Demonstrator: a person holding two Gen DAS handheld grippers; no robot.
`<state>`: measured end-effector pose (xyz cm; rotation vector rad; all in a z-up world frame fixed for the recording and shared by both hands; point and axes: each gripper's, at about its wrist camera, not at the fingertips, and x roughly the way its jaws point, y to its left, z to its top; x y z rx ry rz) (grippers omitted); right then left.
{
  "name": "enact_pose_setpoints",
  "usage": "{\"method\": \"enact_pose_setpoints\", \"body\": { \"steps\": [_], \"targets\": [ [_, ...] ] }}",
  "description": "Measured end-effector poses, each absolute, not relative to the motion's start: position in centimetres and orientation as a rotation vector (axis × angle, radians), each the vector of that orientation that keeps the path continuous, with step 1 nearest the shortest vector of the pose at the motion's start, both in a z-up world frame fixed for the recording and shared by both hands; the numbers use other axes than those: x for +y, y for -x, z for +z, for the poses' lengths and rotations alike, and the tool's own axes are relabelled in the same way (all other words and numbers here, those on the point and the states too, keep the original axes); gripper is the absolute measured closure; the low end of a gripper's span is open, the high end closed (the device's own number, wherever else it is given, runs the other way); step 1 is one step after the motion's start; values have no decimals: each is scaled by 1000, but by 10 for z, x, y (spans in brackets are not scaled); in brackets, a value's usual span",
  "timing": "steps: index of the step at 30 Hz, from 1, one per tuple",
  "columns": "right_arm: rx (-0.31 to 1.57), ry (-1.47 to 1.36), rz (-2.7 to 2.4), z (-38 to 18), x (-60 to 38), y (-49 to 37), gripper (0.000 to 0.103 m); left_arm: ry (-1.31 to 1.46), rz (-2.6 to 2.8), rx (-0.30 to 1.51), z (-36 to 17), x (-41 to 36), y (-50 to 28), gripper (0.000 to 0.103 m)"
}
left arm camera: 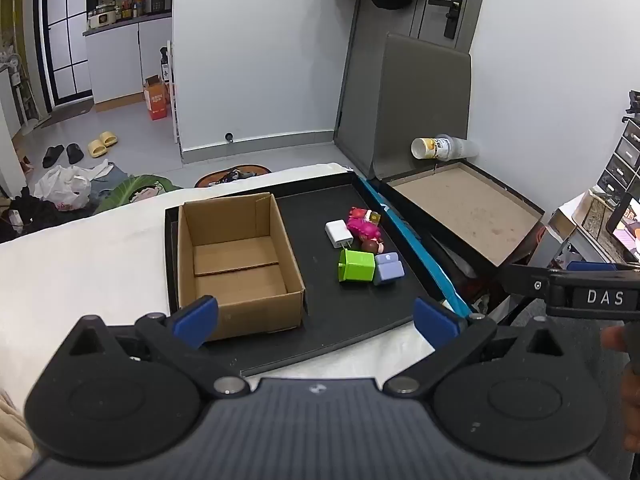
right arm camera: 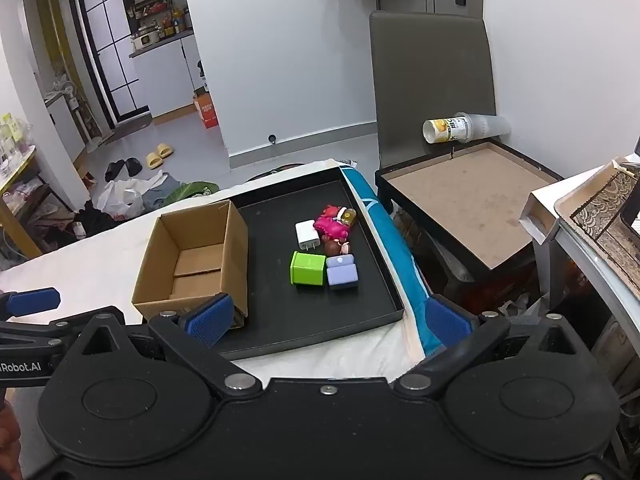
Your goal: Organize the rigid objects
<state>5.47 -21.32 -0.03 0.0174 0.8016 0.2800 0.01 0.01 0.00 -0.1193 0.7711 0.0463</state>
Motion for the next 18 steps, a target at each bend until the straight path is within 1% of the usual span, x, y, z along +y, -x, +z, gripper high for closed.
{"method": "enact_pose_setpoints", "body": {
  "steps": [8,18],
  "targets": [
    [795,-13,280,1,-214,-54,0,138,39,764,-3,1,1,0],
    [792,-12,280,4,-219,-53,0,139,42,742,10,1,4,0]
  ]
}}
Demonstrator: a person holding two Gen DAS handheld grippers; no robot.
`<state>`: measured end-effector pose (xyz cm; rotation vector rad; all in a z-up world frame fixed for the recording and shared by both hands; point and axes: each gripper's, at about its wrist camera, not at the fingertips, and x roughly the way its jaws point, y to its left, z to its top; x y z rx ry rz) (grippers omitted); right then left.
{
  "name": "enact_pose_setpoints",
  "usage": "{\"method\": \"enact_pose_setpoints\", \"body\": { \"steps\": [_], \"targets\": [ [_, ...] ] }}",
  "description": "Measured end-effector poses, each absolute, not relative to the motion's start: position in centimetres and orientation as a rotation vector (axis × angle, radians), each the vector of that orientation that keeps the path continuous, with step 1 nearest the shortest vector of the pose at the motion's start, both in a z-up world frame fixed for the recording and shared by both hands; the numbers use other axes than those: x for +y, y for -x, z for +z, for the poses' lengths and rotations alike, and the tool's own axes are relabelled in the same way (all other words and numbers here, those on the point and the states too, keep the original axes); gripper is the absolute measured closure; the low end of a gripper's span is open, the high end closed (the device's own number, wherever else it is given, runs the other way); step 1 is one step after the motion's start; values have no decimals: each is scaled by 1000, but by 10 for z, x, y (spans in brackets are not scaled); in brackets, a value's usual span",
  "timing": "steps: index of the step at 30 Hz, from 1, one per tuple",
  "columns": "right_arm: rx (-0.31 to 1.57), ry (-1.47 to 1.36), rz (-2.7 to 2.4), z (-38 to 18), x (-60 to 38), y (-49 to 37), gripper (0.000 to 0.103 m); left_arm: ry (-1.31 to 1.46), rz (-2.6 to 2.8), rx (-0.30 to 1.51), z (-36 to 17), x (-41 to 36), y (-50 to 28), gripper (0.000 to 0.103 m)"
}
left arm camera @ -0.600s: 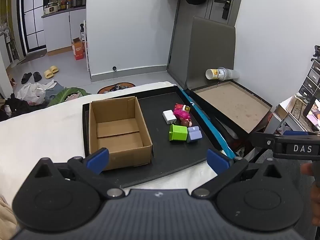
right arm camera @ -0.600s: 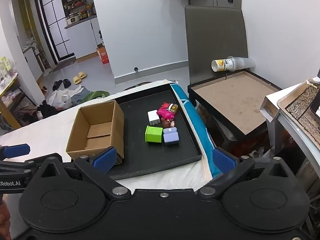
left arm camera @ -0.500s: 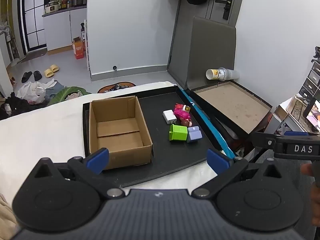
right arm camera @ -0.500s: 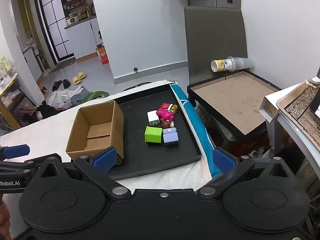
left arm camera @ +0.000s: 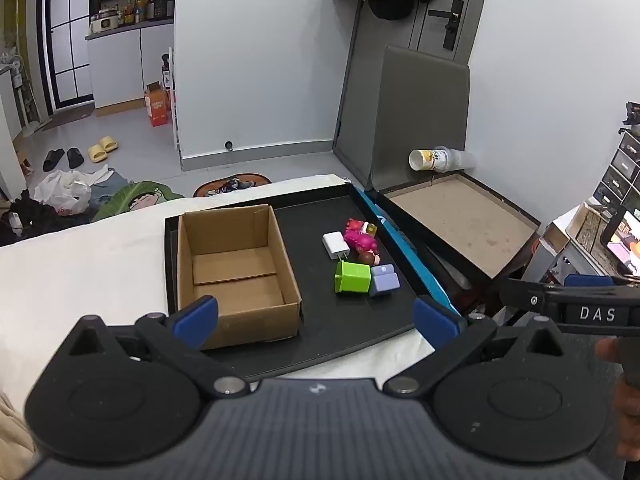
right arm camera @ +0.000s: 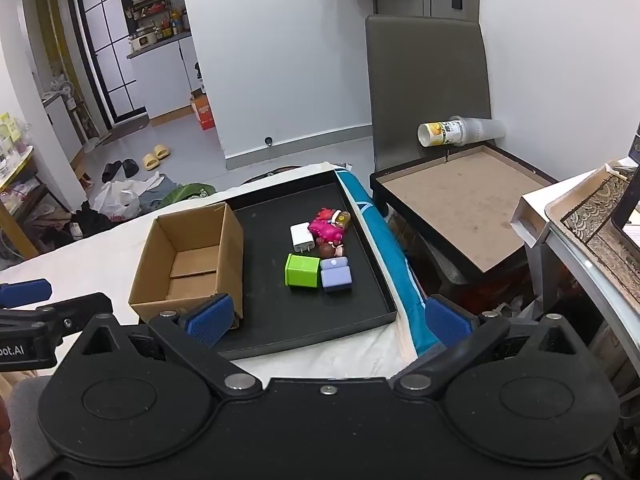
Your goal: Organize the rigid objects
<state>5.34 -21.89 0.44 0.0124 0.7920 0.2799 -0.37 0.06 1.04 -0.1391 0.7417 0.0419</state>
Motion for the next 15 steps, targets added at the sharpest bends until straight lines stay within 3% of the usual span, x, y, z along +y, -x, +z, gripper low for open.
{"method": "enact_pose_setpoints", "body": {
  "steps": [15],
  "targets": [
    [791,-11,266,5,-218,-52,0,121,19,765,10,-6,-1,0]
  ]
}}
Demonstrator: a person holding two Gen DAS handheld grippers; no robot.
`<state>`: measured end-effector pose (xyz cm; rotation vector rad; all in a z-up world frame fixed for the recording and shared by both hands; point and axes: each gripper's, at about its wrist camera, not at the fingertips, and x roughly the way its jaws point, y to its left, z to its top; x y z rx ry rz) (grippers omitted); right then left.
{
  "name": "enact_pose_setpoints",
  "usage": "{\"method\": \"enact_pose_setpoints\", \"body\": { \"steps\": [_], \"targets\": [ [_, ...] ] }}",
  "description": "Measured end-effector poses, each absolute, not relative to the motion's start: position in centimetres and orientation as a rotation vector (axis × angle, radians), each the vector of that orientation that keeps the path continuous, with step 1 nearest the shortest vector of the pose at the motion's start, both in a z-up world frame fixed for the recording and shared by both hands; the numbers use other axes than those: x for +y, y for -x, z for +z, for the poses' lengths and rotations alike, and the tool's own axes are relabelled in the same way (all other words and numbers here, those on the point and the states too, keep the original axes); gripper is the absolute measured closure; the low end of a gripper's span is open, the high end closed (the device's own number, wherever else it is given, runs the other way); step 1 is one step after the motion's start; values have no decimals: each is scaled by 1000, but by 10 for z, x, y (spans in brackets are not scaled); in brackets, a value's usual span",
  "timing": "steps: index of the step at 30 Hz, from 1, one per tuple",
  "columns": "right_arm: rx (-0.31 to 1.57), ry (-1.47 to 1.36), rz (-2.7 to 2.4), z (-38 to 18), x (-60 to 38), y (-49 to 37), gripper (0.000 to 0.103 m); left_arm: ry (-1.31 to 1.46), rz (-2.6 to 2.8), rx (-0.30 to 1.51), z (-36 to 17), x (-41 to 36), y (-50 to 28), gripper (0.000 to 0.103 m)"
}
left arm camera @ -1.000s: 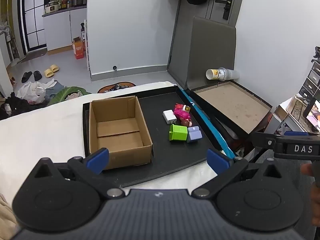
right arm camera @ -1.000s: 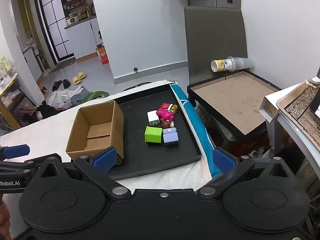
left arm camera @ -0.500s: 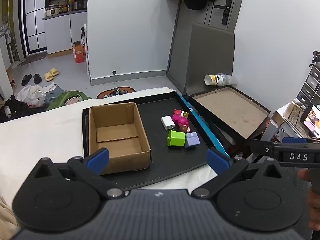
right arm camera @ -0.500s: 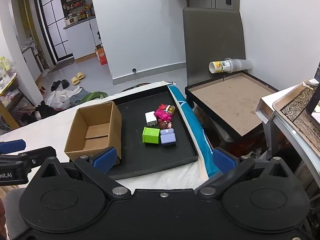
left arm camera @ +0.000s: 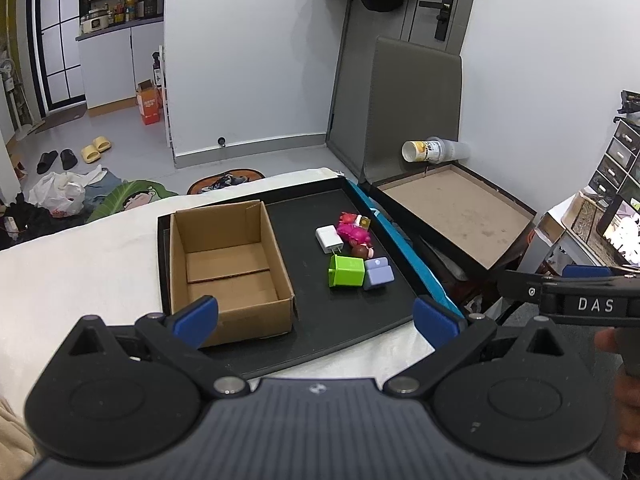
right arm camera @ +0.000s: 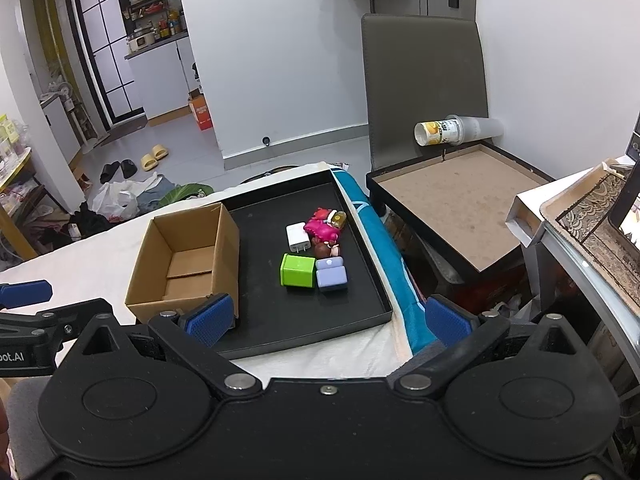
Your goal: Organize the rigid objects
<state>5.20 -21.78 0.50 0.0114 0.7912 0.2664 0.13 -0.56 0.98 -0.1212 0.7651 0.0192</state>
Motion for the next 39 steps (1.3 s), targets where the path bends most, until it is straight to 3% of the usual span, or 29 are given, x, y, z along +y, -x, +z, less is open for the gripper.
{"method": "enact_pose_setpoints", "body": {
  "steps": [39],
  "targets": [
    [781,-8,256,3,-222,-54,0,98,6,729,10,-12,3,0]
  ]
}}
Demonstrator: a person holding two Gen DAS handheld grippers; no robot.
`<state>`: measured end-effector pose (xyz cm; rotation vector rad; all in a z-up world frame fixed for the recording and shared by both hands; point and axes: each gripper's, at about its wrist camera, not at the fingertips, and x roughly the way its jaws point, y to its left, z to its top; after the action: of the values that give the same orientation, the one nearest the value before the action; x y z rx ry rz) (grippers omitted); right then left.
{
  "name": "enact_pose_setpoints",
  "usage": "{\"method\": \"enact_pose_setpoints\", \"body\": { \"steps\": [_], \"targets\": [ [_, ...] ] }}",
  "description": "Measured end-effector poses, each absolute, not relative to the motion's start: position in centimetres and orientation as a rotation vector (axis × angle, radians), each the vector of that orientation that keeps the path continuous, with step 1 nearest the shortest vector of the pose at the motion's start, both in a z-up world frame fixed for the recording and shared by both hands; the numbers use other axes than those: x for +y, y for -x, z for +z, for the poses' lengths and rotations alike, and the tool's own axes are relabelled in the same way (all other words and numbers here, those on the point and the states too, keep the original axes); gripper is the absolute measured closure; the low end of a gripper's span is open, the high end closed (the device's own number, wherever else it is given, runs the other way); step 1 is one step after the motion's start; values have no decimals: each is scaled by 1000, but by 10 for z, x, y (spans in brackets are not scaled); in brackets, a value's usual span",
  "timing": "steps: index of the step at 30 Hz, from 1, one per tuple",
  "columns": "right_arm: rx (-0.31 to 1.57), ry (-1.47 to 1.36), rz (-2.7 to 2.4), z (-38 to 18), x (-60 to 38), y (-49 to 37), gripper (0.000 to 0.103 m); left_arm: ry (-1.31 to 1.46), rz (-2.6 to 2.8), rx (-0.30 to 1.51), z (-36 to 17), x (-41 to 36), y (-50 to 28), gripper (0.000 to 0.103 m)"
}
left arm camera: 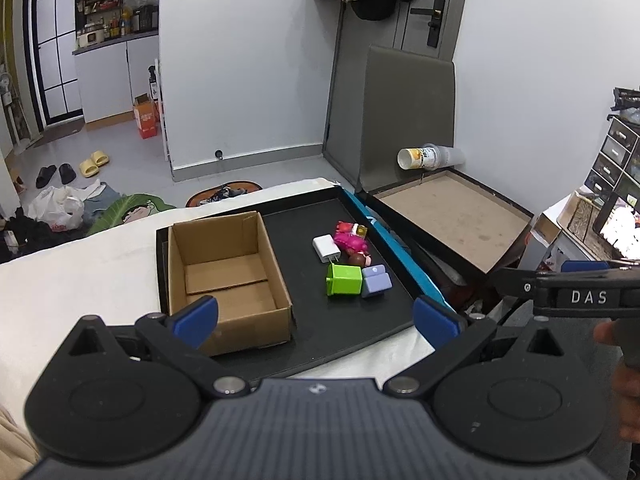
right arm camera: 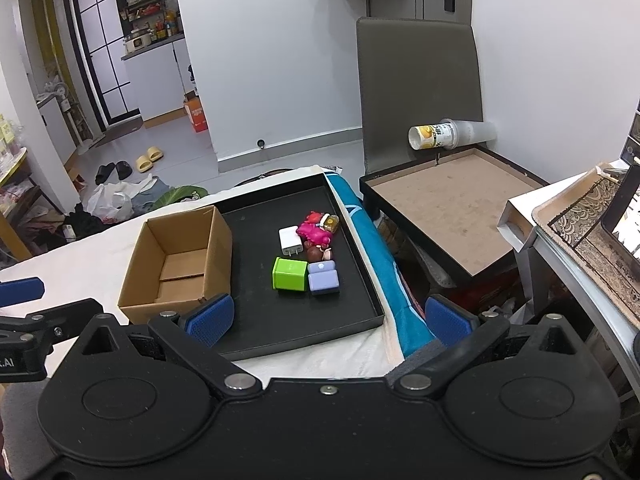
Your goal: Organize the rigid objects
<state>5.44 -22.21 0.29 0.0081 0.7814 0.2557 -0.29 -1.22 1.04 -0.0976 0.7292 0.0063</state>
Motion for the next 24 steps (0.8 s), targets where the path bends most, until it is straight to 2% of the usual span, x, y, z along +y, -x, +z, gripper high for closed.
{"method": "enact_pose_setpoints", "body": {
  "steps": [24],
  "targets": [
    [817,-10,250,-12,-216,-65,0,161,8,743,1,2,-11,0]
  ]
}}
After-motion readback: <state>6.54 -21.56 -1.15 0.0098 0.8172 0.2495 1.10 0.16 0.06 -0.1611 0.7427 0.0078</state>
